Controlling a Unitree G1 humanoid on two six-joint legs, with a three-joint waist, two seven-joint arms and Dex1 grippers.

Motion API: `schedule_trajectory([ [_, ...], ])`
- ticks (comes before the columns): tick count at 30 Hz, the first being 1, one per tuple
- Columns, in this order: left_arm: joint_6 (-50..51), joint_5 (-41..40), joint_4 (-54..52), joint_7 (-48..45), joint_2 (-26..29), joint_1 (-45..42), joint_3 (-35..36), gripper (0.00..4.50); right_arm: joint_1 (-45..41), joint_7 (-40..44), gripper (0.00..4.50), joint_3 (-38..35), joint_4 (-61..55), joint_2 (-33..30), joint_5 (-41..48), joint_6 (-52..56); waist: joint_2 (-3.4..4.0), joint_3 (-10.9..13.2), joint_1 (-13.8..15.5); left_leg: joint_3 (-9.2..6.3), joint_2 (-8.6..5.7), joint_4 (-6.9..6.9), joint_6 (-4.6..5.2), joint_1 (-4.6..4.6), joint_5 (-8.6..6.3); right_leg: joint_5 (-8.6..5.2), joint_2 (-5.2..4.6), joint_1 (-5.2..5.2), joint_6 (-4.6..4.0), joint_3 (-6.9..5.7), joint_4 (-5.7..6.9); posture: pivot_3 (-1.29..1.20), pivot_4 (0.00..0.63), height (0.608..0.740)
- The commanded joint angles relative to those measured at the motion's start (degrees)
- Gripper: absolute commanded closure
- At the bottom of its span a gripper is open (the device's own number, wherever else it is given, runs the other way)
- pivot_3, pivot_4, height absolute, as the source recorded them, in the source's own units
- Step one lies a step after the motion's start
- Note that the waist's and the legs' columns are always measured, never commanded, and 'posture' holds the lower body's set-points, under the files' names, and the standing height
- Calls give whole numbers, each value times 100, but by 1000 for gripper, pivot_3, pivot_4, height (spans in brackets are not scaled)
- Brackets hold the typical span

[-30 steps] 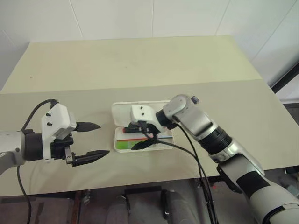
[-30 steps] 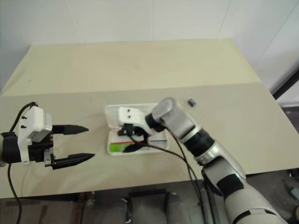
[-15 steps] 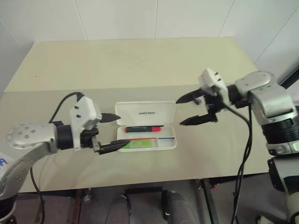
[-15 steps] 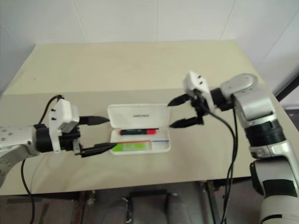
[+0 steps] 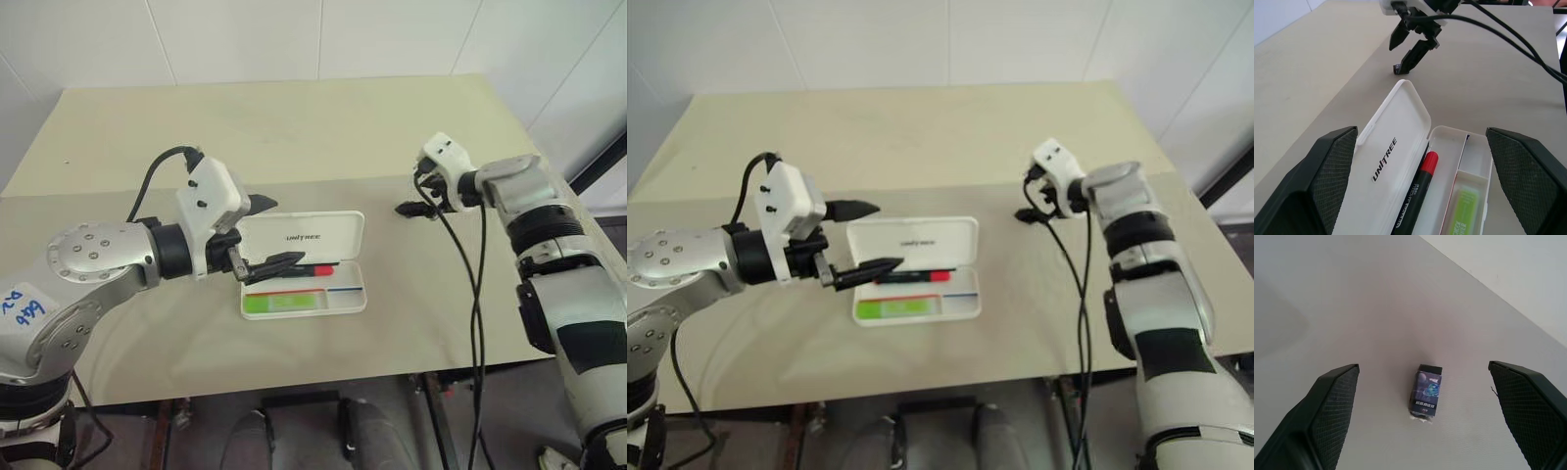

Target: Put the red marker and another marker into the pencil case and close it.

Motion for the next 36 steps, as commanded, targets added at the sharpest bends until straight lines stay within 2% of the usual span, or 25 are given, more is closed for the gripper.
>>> schedule_trajectory([
  [1,-14,30,-130,34,-80,-116,-91,0,-261,-536,28,-302,295,27,-28,18,0,0,3,0,-1,1,-1,-1,0,0,0,0,1,1,0,0,150,740],
  [16,13,91,-143,83,-33,-18,-8,0,-205,-1491,28,-1239,804,304,231,-57,1,0,-26,2,0,4,-1,4,0,3,6,1,6,10,5,0,150,740],
  [22,37,91,-148,104,-14,9,29,0,-211,-1411,28,-1262,832,385,138,81,1,0,-28,2,0,3,-1,4,0,3,7,1,6,11,5,0,150,740],
  [25,46,88,-145,115,-12,-2,40,0,-176,-1422,619,-1255,835,448,125,158,1,0,-28,2,0,3,0,4,0,3,7,0,6,11,6,0,150,740],
  [34,67,95,-148,135,0,2,80,0,-127,-1402,3858,-1232,824,531,66,260,1,0,-26,2,0,3,-1,4,0,3,7,1,7,11,6,0,150,740],
  [35,67,97,-144,135,3,0,83,0,-129,-1402,4097,-1231,822,534,61,265,1,0,-25,2,0,3,-1,4,0,3,7,2,7,11,6,0,150,740],
  [36,63,104,-135,133,8,2,86,0,-134,-1395,4120,-1224,820,535,54,266,1,0,-25,2,0,4,0,5,0,4,7,2,7,11,6,0,150,740],
])
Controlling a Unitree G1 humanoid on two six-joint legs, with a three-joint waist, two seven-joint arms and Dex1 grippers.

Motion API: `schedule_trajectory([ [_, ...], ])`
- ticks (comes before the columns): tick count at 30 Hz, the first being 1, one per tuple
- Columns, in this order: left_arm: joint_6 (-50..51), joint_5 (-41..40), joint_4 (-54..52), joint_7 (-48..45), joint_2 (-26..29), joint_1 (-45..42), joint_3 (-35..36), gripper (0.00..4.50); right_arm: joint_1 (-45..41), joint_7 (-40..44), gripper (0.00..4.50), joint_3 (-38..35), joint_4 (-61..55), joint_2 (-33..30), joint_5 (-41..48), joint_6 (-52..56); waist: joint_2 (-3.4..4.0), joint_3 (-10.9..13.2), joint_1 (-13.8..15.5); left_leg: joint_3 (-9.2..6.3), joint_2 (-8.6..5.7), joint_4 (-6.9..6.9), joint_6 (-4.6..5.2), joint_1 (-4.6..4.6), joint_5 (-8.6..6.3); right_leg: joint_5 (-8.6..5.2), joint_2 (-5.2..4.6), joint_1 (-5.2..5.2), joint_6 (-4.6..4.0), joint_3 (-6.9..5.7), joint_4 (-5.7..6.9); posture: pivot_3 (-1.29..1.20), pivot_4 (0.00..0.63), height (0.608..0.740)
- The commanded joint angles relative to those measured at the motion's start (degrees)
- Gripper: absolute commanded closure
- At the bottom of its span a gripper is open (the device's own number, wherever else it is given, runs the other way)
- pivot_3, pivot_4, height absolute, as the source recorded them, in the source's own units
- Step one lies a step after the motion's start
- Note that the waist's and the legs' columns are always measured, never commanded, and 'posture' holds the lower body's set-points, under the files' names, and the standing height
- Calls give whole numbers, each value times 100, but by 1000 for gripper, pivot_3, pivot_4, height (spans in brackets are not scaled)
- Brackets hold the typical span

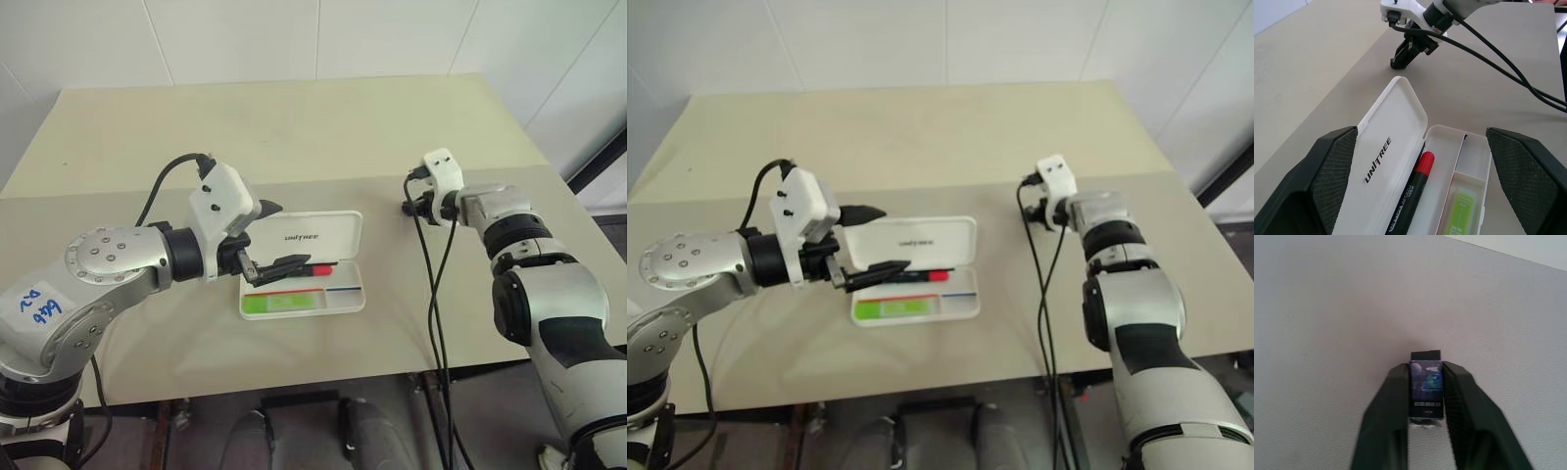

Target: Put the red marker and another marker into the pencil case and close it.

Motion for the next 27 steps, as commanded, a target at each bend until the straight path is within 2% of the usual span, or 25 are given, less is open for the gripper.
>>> schedule_trajectory([
  [1,-27,56,-118,26,76,2,207,0,-30,36,4120,-37,-69,-38,-44,30,0,0,0,0,0,0,1,0,-1,0,0,0,0,1,0,0,150,740],
  [5,-32,41,-118,22,88,11,220,0,-164,343,4120,47,-165,-132,-89,-13,0,0,0,0,0,0,2,0,-1,0,0,0,0,0,0,0,150,740],
  [10,-45,-1,-131,-58,155,90,315,0,-359,1875,4120,284,-829,-571,-105,-269,3,2,0,1,0,-2,2,-2,-1,0,1,-3,1,1,-1,0,150,740],
  [12,-47,-14,-149,-94,197,155,380,0,-20,2967,4120,399,-1731,-924,70,-504,7,5,8,1,0,-5,2,-3,-1,0,2,-5,1,1,-2,0,150,740],
  [15,-54,-50,-168,-151,247,243,463,0,964,4666,4120,640,-3632,-1687,481,-353,7,4,76,-2,3,-6,1,-2,-8,-5,5,-3,7,-3,-4,0,150,740],
  [17,-85,-32,-145,-200,263,276,462,0,1589,5362,4120,807,-4720,-2169,695,-118,5,3,168,-4,4,-2,-7,-1,-14,-11,6,3,9,-5,-7,0,150,740],
  [20,-130,7,-96,-245,250,271,429,0,2145,5714,4120,864,-5891,-2491,1213,306,5,3,162,1,3,14,-13,-2,-15,-13,5,7,11,-1,-9,0,150,740],
  [23,-183,57,-16,-330,252,226,357,0,2399,5628,4120,933,-6780,-2343,1626,792,7,4,101,14,3,20,-11,10,-16,-8,7,4,11,20,3,0,150,740],
  [27,-159,9,-82,-407,260,280,343,0,2509,5207,4120,1143,-7285,-2110,1781,1121,2,1,108,9,4,3,-8,64,-18,-4,30,31,0,48,5,0,150,740],
])
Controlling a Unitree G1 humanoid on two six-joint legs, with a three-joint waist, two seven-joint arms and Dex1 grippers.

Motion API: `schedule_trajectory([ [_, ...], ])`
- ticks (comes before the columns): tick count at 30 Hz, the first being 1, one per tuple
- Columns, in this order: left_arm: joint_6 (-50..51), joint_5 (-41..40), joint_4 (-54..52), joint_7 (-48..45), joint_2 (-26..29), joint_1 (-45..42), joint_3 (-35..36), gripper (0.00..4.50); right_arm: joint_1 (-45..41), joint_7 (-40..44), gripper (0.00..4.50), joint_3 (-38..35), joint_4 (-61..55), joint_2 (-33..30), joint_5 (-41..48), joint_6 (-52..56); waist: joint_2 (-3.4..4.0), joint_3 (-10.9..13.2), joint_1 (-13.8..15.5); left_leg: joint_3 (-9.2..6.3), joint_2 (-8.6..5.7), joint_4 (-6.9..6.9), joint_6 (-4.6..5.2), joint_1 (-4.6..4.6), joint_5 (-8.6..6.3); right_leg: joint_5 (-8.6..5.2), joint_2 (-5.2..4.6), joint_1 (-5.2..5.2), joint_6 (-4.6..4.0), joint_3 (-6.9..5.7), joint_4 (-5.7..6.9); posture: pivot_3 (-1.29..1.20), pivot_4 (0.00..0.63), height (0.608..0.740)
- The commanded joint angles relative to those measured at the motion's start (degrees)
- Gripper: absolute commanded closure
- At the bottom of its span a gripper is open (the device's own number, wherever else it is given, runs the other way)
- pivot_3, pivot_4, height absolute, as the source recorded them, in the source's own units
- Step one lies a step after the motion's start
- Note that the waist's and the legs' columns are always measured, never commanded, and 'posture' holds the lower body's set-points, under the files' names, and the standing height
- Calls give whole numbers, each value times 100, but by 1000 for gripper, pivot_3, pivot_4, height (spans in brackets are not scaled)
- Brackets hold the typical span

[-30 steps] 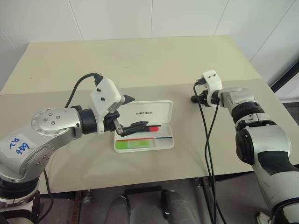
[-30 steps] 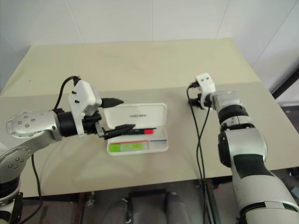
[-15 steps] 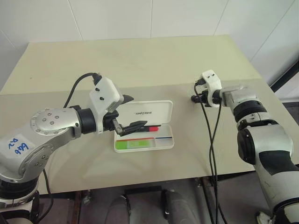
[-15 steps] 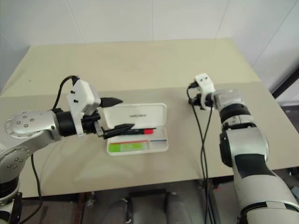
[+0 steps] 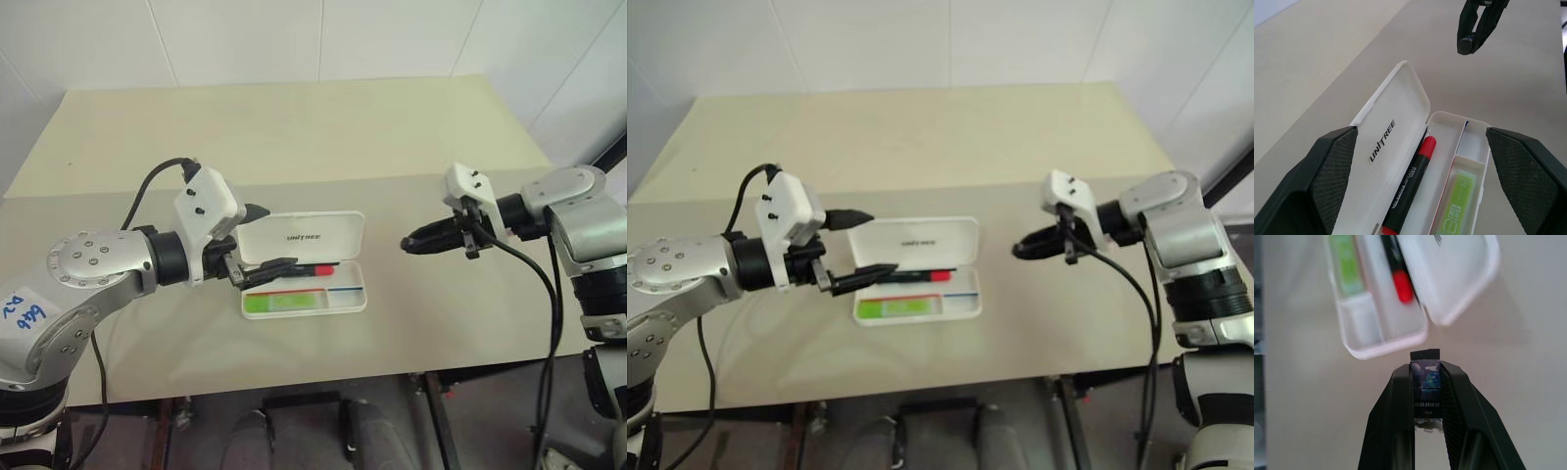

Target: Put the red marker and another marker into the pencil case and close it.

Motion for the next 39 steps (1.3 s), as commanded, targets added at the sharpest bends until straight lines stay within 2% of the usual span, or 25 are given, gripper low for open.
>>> schedule_trajectory([
  [1,-71,-18,-117,-62,40,-28,70,0,48,-57,4120,142,-434,181,210,287,-1,-1,4,0,0,-1,0,9,0,0,1,6,-2,4,0,0,150,740],
  [12,55,-57,-304,-90,245,318,286,0,128,-561,4120,979,-1025,893,96,575,-3,-2,45,11,-1,-3,10,5,-8,1,3,-6,-5,20,-2,0,150,740],
  [18,33,-58,-333,-82,275,422,321,0,219,-730,4120,1331,-1150,1047,18,599,-5,-3,54,14,-1,-2,13,3,-12,0,2,-6,-6,21,-5,0,150,740],
  [26,50,-61,-370,-47,269,457,341,0,232,-704,4120,1456,-935,1023,-96,362,-7,-4,48,15,-1,-2,13,5,-12,1,2,-6,-6,21,-4,0,150,740],
  [37,92,-123,-359,-39,258,277,301,0,255,-539,241,1463,-792,915,-143,205,-7,-4,48,16,0,-3,13,5,-13,1,3,-7,-6,23,-4,0,150,740],
  [38,96,-129,-355,-42,261,267,304,0,253,-519,43,1452,-772,903,-145,179,-7,-4,48,16,0,-2,13,5,-13,1,3,-7,-6,23,-4,0,150,740],
  [39,99,-135,-351,-43,262,260,306,0,253,-505,43,1444,-758,897,-147,160,-7,-4,48,16,0,-2,13,5,-13,1,2,-7,-6,23,-4,0,150,740],
])
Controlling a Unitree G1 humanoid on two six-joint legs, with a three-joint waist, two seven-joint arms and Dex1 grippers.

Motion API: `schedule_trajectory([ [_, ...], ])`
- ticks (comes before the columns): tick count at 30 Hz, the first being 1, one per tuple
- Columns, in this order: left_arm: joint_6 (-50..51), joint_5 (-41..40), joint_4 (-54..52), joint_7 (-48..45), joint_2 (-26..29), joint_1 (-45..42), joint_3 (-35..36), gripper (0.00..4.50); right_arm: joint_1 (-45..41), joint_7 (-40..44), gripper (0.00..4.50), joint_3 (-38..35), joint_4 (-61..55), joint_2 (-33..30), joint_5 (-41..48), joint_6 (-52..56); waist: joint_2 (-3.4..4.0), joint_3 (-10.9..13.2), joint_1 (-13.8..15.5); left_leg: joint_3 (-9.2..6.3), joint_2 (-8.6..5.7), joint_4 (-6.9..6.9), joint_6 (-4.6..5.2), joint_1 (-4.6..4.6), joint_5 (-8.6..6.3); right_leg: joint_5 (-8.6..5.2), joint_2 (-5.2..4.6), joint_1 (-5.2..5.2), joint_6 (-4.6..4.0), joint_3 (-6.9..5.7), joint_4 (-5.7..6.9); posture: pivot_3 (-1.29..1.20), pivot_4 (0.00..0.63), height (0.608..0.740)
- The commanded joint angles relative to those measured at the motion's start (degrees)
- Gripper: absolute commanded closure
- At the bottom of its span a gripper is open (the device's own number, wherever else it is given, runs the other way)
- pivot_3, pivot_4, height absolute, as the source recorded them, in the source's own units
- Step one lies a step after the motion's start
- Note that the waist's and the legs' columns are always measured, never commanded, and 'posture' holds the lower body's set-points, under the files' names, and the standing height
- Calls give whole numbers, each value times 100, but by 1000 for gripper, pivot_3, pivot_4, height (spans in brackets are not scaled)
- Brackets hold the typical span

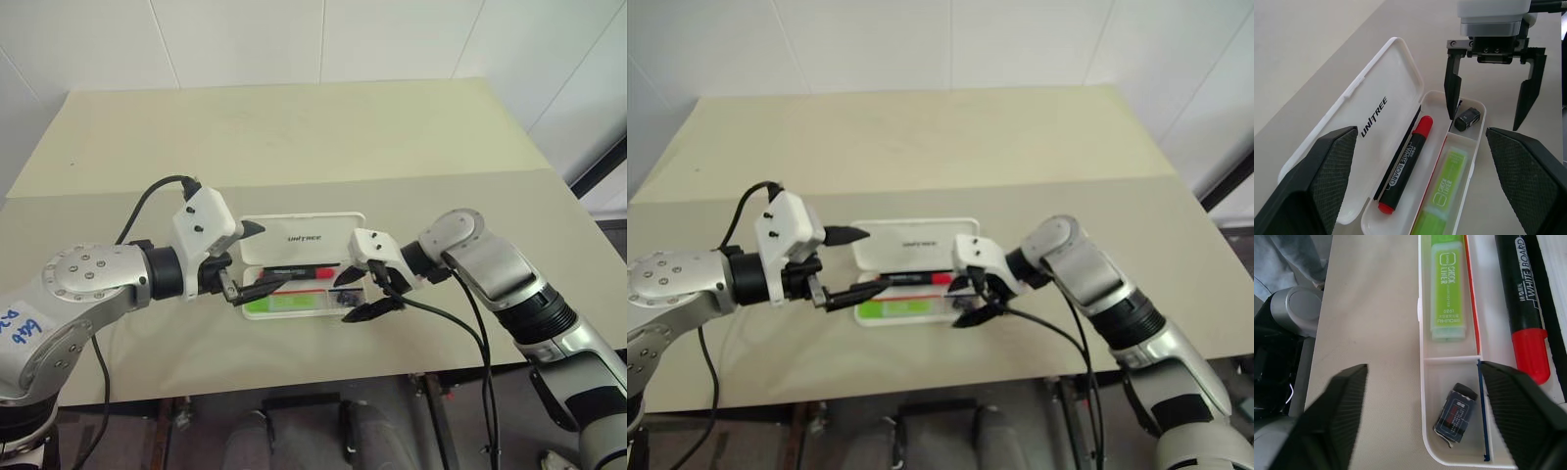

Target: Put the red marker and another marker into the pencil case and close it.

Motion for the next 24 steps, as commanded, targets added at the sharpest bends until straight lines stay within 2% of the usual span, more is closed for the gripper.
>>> schedule_trajectory([
  [1,-20,-77,-113,-5,55,-118,145,0,0,130,43,-95,-7,-115,17,-181,0,0,0,0,0,0,0,0,0,0,0,0,0,0,-1,0,150,740],
  [4,-33,-211,-40,-37,63,-281,288,0,42,252,43,-370,68,-166,210,-429,0,0,5,0,0,-1,0,-1,0,0,0,0,0,0,-1,0,150,740],
  [9,-68,-353,323,-238,369,-528,809,0,33,347,43,-1315,356,-172,894,-648,-1,0,-4,0,0,0,1,0,0,1,1,1,1,0,-1,0,150,740],
  [13,-240,-267,741,-689,848,-476,1252,0,-115,565,43,-2065,578,-485,1512,-255,-1,1,-5,5,0,-2,0,1,0,1,0,-2,1,1,-1,0,150,740],
  [15,-309,-250,868,-796,947,-449,1340,0,-74,706,43,-2185,495,-633,1685,-216,-1,1,0,7,0,-7,0,1,-1,-2,0,-3,-2,1,-4,0,150,740],
  [20,-930,303,1658,-1302,1142,-591,848,0,-256,613,43,-2770,546,-908,2188,32,-1,0,1,11,1,-7,2,1,-8,-4,-1,-4,-4,1,-8,0,150,740],
  [24,-1262,515,2392,-1543,899,-924,462,0,-296,466,43,-2963,364,-1012,2464,282,-1,0,2,15,2,-5,3,2,-8,-4,-1,-4,-4,2,-7,0,150,740],
])
